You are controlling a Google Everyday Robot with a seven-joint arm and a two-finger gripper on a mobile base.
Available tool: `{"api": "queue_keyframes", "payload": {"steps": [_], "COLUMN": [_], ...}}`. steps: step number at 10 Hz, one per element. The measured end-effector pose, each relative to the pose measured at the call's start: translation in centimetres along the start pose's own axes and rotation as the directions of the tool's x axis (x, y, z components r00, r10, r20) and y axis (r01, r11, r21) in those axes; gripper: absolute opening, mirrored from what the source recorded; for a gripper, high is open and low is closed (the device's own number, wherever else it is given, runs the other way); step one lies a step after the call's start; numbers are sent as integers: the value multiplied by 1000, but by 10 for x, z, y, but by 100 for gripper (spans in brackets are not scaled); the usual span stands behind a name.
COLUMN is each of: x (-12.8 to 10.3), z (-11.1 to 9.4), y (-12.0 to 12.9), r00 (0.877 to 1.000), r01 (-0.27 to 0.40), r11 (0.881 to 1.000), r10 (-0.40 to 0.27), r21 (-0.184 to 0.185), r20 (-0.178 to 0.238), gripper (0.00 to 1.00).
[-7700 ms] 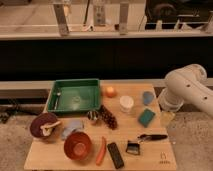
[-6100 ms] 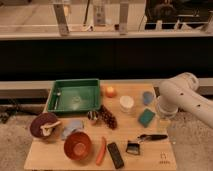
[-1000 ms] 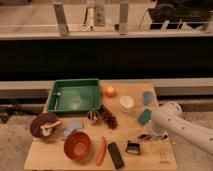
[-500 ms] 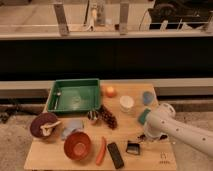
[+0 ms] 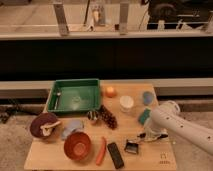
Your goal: Wipe red bowl with brush
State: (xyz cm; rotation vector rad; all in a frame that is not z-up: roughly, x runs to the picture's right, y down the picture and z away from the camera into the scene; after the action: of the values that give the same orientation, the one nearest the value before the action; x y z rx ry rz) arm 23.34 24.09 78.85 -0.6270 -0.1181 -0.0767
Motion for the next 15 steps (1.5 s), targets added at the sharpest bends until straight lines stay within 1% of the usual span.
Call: {"api": "queue_keyframes", "payload": {"steps": [2,3,5,6,7,9,12,13,15], "x": [-12,-31,-63,-81,-101,-134,-184,-195,-209], "z": [-26,-43,-60,-64,-66,-67,-73,-75,-77], "y": [-5,-11,-21,-27,-34,-44,-58,-61,-64], "r00": [1000,1000,997,996,992,984,965,959,956], "r01": [9,31,71,93,125,175,261,279,288], "r11": [999,998,994,991,987,978,955,948,943], "r10": [-9,-30,-70,-93,-125,-176,-264,-283,-292], "r21": [33,58,86,95,102,111,141,152,166], "r20": [-4,-8,-11,-8,-5,0,4,1,0], "gripper": [0,0,0,0,0,0,0,0,0]}}
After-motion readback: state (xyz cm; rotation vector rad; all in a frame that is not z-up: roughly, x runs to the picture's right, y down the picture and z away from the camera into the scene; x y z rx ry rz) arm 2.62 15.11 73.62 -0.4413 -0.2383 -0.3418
